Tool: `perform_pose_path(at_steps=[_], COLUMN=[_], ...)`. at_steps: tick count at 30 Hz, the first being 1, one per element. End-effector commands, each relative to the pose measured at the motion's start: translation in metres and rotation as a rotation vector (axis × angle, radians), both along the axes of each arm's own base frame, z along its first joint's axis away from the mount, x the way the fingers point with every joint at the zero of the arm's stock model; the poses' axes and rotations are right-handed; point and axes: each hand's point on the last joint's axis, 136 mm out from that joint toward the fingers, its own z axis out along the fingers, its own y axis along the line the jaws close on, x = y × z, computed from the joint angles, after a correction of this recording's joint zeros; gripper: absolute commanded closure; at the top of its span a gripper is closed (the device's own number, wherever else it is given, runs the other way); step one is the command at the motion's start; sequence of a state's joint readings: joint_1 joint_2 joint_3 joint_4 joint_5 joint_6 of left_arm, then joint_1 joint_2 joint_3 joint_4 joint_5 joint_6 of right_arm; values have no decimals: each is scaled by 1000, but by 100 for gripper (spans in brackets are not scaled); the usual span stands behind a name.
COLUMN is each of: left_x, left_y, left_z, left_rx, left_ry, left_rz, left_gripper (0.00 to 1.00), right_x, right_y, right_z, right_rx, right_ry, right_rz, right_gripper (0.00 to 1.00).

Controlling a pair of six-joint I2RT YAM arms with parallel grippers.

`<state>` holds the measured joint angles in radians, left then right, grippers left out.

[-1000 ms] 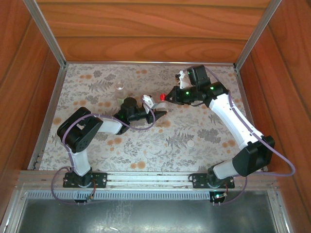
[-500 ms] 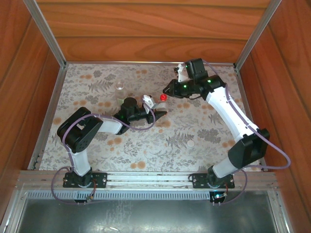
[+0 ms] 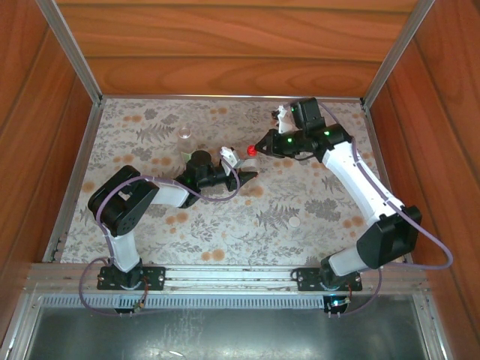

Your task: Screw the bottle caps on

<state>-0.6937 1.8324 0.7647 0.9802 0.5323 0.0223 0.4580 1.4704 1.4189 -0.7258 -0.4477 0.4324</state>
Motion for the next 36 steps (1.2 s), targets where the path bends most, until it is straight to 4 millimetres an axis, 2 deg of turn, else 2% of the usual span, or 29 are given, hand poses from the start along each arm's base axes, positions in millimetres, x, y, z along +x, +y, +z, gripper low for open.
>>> perform_pose_path(at_steps=[1, 5, 7, 10, 14, 18, 22, 29, 33, 36], left_x=[2, 2, 2, 0, -1, -2, 0, 5, 8, 8], left_y=[10, 10, 10, 9, 10, 11, 11, 12, 14, 14], left_z=[-49, -50, -50, -49, -49, -49, -49, -53, -53, -52], left_rx=[105, 107, 108, 109, 112, 113, 113, 116, 112, 114], left_ry=[143, 143, 142, 132, 127, 127, 130, 149, 160, 152], left_rz=[46, 46, 42, 33, 30, 30, 37, 61, 72, 70], left_gripper=[49, 49, 49, 49, 49, 49, 49, 49, 49, 49], right_x=[-28, -29, -22, -8, 10, 22, 13, -14, -27, -28], right_y=[5, 0, -7, -14, -6, 2, 12, 11, 10, 3], right_z=[-2, 5, 7, 8, 6, -1, -5, -8, -7, -2], right_rx=[28, 17, -21, -55, -61, -69, -20, 32, 36, 12], right_ry=[69, 33, -2, -21, -21, -2, 43, 71, 79, 40], right_rz=[61, 45, 6, -28, -22, -2, 47, 63, 75, 59], right_gripper=[84, 84, 83, 77, 75, 76, 78, 87, 87, 84])
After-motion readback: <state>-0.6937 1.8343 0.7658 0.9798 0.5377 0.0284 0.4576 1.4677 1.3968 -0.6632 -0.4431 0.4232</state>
